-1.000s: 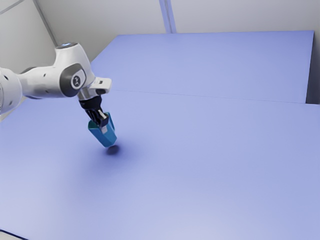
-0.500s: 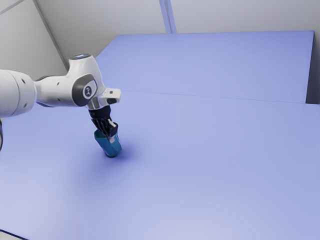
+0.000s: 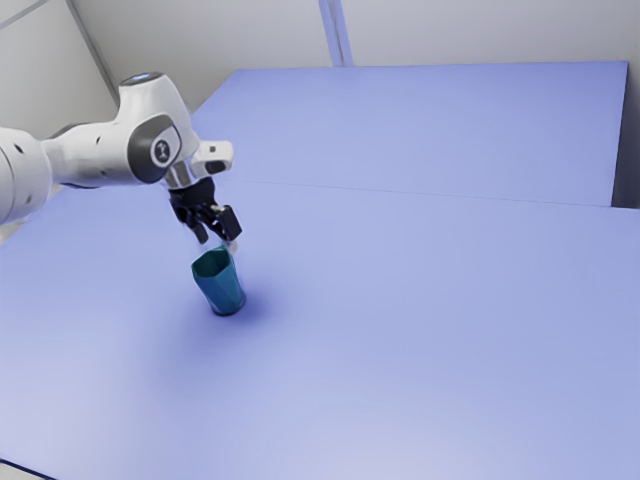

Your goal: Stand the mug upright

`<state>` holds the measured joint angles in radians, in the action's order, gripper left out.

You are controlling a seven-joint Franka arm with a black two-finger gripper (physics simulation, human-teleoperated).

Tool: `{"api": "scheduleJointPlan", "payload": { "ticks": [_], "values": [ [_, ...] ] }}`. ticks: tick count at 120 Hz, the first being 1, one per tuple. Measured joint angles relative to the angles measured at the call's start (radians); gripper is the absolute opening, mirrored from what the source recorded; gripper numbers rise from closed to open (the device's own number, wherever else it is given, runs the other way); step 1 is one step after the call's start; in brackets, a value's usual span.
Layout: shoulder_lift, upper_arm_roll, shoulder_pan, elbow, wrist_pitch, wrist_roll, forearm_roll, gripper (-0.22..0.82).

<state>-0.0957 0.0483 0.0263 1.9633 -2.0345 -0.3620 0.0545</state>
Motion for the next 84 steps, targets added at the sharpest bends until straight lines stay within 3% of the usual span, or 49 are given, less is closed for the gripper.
{"api": "scheduleJointPlan", "payload": {
  "ticks": [45,84],
  "values": [
    [0.026,0.007,0.001,-0.331,0.268,0.017,0.003,0.59],
    [0.038,0.007,0.0,-0.363,0.38,0.025,0.005,0.6]
  ]
}}
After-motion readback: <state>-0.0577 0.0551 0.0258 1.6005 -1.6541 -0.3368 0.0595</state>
